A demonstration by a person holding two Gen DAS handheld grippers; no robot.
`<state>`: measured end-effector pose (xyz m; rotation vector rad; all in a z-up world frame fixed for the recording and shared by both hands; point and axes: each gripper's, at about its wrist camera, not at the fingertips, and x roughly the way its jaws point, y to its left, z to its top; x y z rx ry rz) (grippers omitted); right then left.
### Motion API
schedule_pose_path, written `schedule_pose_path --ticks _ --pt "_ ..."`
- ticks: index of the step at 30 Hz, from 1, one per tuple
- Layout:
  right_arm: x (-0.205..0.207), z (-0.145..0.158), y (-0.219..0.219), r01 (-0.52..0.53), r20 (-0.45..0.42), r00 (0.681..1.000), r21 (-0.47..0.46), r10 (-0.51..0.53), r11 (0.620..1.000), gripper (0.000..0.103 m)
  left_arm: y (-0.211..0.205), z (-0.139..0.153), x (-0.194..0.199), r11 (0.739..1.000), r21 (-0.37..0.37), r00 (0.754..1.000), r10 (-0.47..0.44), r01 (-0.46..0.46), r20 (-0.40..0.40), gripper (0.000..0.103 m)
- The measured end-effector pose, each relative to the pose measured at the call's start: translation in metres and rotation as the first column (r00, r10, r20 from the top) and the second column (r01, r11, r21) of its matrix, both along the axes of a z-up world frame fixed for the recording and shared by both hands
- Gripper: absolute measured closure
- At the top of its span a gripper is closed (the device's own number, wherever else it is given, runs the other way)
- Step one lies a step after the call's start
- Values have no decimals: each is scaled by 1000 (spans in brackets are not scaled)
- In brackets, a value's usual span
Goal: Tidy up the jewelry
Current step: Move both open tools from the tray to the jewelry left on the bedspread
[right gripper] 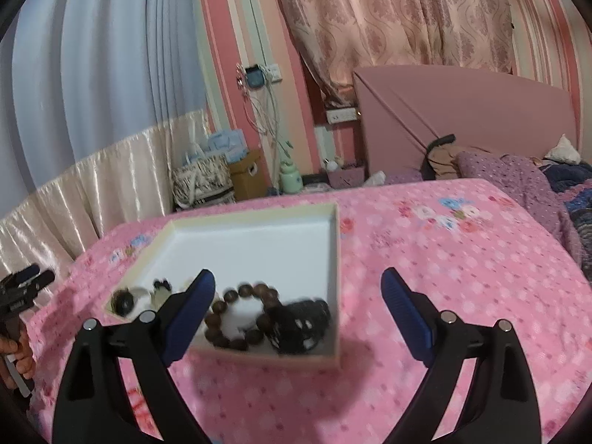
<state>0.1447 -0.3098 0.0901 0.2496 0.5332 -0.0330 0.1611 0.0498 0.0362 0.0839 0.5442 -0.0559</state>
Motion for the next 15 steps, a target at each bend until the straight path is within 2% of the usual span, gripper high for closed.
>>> schedule_pose_path --ticks 3,6,9,12,14,15 --pt "-21 -4 -1 -10 -35 999 -65 8 998 12 3 -26 -14 997 71 999 -12 14 -37 16" --pt "-49 -17 -11 -5 -72 997 -103 -2 995 12 8 -47 -19 996 80 995 -28 35 -93 28" --pt "-71 -28 -26 24 -95 995 -73 -31 997 12 12 -60 -22 997 52 988 -49 57 -146 38" --pt "-87 -36 -39 46 -109 993 -31 -49 998 12 6 -75 -22 995 54 975 -66 79 -214 40" --pt "-93 -38 -41 48 -111 993 -35 -51 998 12 2 -83 -17 994 62 965 -67 85 -252 51" --pt "-95 -39 -42 45 -114 992 -35 -49 998 12 0 -86 -16 994 49 959 -82 98 -270 53"
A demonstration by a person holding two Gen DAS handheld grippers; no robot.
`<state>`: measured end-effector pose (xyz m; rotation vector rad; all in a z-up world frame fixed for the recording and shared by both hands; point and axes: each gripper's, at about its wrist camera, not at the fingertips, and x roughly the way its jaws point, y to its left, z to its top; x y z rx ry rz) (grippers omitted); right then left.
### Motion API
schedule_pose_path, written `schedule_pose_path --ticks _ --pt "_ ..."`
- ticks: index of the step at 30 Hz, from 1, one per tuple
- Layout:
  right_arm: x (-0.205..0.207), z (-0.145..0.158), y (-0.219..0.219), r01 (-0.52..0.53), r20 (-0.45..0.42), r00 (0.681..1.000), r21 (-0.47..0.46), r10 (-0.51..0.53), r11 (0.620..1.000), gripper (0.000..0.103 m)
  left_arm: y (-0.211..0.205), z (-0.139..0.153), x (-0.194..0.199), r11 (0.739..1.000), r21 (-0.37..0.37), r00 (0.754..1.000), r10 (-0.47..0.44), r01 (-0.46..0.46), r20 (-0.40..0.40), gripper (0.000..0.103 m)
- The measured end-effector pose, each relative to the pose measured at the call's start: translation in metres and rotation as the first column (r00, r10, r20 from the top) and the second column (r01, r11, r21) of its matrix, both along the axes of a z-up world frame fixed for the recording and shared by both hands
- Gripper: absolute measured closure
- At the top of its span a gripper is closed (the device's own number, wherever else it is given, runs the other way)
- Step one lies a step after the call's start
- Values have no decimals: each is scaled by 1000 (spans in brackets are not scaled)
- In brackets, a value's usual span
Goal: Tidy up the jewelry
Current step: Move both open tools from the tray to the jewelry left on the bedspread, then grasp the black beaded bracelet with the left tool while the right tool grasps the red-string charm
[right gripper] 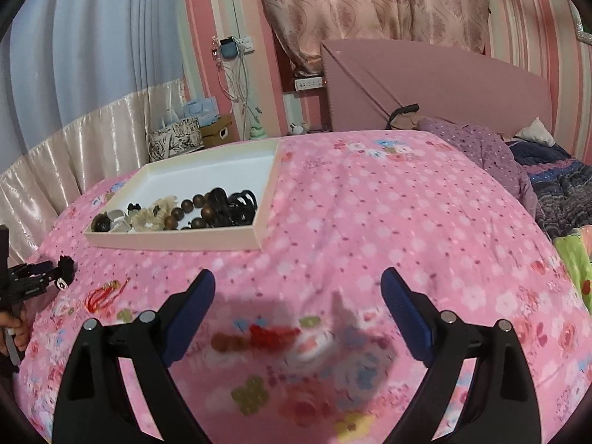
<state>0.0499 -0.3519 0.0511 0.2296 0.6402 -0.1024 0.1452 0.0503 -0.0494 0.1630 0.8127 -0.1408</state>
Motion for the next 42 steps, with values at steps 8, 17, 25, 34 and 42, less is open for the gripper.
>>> schedule_pose_path --ticks 8,17,25,34,42 --pt "5 -31 -16 24 -87 996 48 -19 999 13 -14 2 -12 995 -37 996 -93 93 12 97" --pt "-3 -27 -32 31 -62 998 114 -24 993 13 -4 61 -44 981 -151 980 -94 122 176 97" --pt "7 -35 -17 -20 -122 992 96 32 995 31 -11 108 -62 954 -227 957 -133 194 257 97" --pt "30 -49 37 -147 -262 957 -65 125 987 88 -25 131 -65 944 -235 944 -157 229 290 97" --pt "22 -4 31 -180 -97 978 60 185 982 97 -37 145 -56 940 -241 940 -166 242 297 97"
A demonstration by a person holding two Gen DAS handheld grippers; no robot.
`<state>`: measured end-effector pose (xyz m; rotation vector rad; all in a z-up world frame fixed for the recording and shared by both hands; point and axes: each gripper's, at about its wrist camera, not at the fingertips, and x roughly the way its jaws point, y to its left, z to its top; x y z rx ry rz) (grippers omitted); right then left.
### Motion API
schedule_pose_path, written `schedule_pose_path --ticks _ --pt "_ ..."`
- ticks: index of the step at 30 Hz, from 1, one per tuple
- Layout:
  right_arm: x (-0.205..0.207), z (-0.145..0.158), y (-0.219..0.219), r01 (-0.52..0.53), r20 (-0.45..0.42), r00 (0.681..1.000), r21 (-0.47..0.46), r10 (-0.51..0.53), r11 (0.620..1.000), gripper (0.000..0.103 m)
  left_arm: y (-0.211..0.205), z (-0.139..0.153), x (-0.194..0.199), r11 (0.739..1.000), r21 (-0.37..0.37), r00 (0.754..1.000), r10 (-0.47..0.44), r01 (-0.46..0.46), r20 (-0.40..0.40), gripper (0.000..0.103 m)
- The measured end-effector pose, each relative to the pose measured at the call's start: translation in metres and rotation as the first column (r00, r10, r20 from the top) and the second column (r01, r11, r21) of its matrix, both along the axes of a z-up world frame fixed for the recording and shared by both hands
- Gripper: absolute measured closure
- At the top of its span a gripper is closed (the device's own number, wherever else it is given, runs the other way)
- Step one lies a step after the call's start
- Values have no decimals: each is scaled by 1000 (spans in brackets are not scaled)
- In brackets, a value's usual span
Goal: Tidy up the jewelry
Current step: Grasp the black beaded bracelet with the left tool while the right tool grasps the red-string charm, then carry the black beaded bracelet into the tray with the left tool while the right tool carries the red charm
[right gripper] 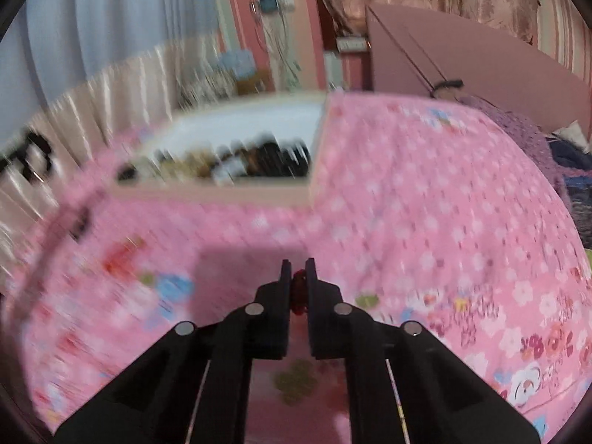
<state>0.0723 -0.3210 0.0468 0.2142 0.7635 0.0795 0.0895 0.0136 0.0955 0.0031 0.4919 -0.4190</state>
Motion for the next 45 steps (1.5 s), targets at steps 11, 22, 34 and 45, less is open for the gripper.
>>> schedule_pose_path --ticks 11,22,34,45 --pt "55 77 21 -41 154 988 75 29 996 97 -54 16 41 1000 31 998 0 -2 69 97" --pt "128 32 77 -71 209 977 136 42 988 97 -97 -62 105 1000 3 999 28 -28 -43 97" --pt "130 -4 99 -49 112 993 5 48 999 97 -119 -116 110 995 95 993 26 -15 -116 97" --pt "132 -10 96 37 123 992 -138 -20 990 97 -115 -117 117 996 66 989 66 -58 -134 96"
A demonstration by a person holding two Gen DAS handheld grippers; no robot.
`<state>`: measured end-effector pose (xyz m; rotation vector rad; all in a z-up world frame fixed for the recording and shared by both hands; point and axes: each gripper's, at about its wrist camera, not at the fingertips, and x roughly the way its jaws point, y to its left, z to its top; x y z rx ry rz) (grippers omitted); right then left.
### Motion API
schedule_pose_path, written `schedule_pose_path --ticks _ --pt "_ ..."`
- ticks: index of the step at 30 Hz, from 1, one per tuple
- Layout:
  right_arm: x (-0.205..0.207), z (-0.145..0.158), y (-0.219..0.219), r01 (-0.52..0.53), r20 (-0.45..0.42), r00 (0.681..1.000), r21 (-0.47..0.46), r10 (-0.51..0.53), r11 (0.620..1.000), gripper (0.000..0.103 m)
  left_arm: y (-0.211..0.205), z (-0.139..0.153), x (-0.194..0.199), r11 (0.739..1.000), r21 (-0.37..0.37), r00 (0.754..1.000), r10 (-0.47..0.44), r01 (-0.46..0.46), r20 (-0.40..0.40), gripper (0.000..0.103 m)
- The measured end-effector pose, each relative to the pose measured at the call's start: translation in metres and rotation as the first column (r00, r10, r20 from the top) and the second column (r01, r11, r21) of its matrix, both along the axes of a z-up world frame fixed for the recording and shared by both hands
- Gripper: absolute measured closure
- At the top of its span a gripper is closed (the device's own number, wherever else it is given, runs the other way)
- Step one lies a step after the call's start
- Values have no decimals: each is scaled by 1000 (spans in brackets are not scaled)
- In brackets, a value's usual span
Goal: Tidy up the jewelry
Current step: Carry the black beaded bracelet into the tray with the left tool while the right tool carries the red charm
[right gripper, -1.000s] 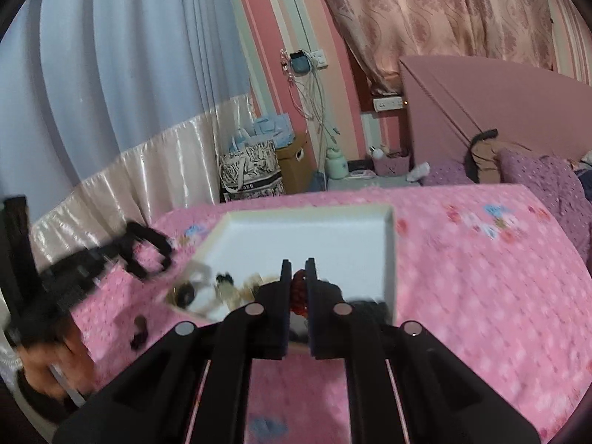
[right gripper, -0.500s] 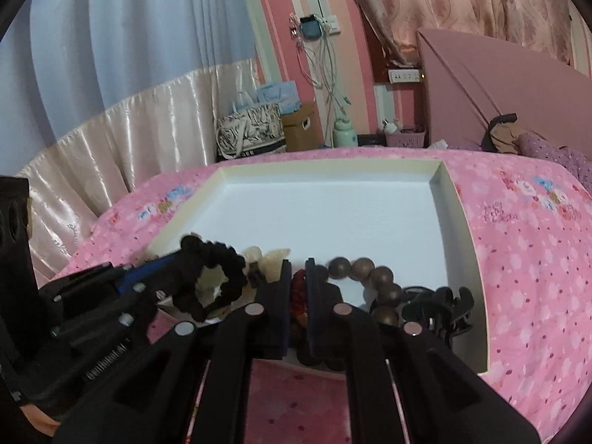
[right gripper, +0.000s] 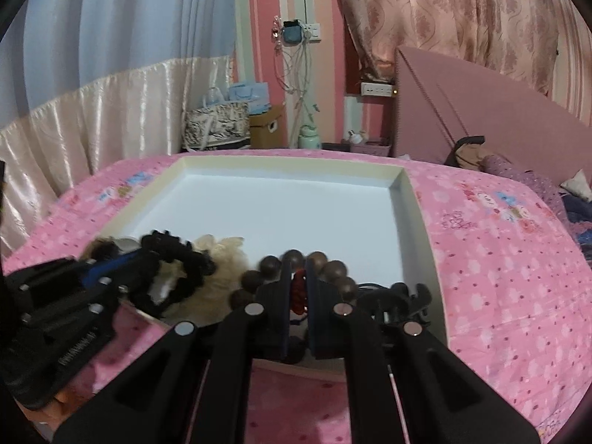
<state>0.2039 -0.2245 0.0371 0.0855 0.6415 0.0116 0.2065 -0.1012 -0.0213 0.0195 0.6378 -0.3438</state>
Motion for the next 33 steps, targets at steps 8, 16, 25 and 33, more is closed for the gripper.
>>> schedule_pose_path --ticks 8,16,25,33 --pt "2 -3 -7 8 -13 1000 18 -8 1000 97 -9 1 -1 1000 26 1000 -9 8 14 96" --pt "1 -2 -7 9 -12 1000 18 -9 1000 97 -7 1 0 1000 23 1000 -3 3 8 96" --pt "1 -3 -7 10 -14 1000 21 -10 1000 96 -7 0 1 1000 21 1000 -1 1 4 96" --pt "1 -3 -8 11 -17 1000 23 -11 1000 96 -7 0 1 1000 21 1000 0 0 4 96"
